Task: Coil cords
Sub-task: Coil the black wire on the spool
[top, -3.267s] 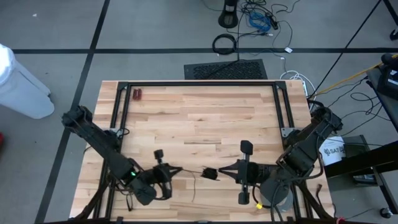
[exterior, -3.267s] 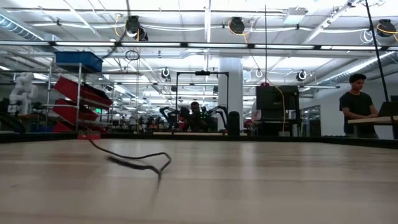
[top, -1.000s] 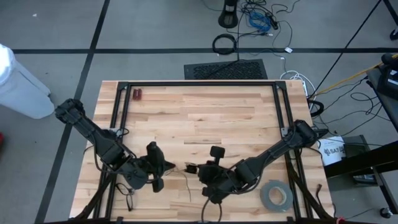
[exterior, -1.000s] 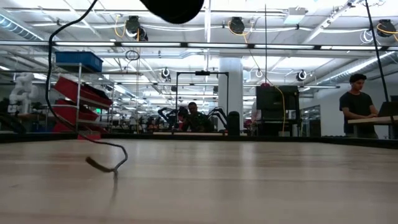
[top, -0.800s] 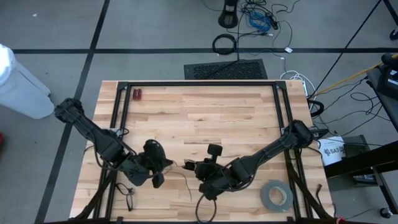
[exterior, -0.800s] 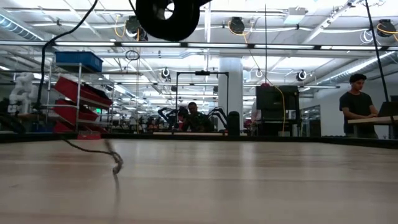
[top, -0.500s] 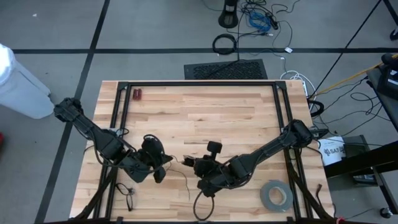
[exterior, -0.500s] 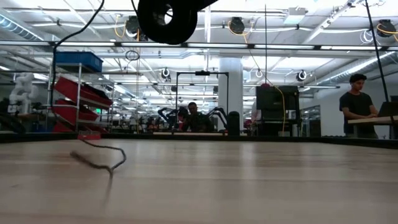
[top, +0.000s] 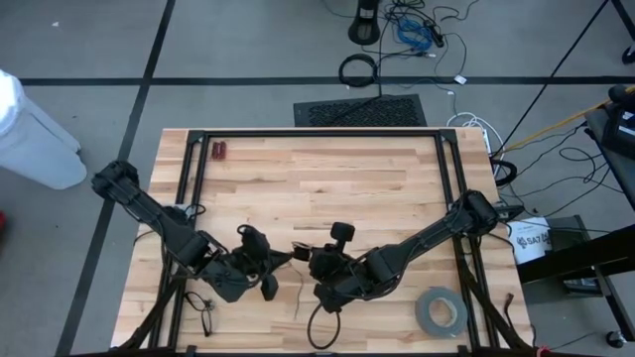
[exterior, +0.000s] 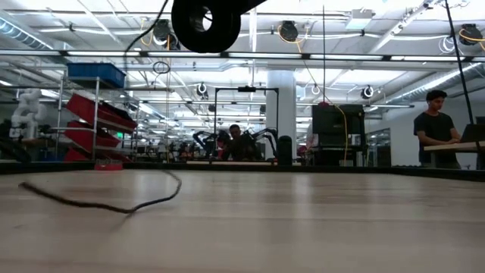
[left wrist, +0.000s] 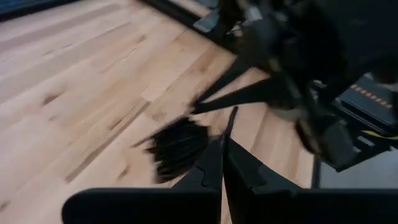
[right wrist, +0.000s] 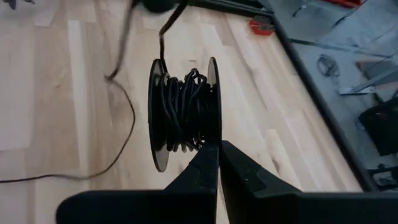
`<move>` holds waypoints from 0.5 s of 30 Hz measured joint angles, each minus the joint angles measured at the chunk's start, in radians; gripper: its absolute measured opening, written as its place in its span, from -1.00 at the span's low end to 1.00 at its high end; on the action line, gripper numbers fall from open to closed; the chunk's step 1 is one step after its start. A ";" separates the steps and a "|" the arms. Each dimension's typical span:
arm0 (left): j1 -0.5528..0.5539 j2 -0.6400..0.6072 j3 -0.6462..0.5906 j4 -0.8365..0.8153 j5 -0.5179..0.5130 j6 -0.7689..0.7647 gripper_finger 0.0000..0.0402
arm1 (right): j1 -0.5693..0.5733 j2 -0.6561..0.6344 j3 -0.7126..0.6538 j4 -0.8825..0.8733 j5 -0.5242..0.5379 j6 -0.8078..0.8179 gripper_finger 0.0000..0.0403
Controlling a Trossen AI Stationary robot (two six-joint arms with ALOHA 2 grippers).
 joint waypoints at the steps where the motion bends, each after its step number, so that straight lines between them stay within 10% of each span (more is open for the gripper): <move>1: 0.000 0.007 0.000 0.032 0.000 0.028 -0.98 | 0.000 0.000 0.000 0.000 0.012 0.000 -1.00; 15: 0.008 0.084 0.000 0.199 -0.021 0.169 -0.97 | -0.024 0.000 0.000 -0.004 0.040 -0.032 -1.00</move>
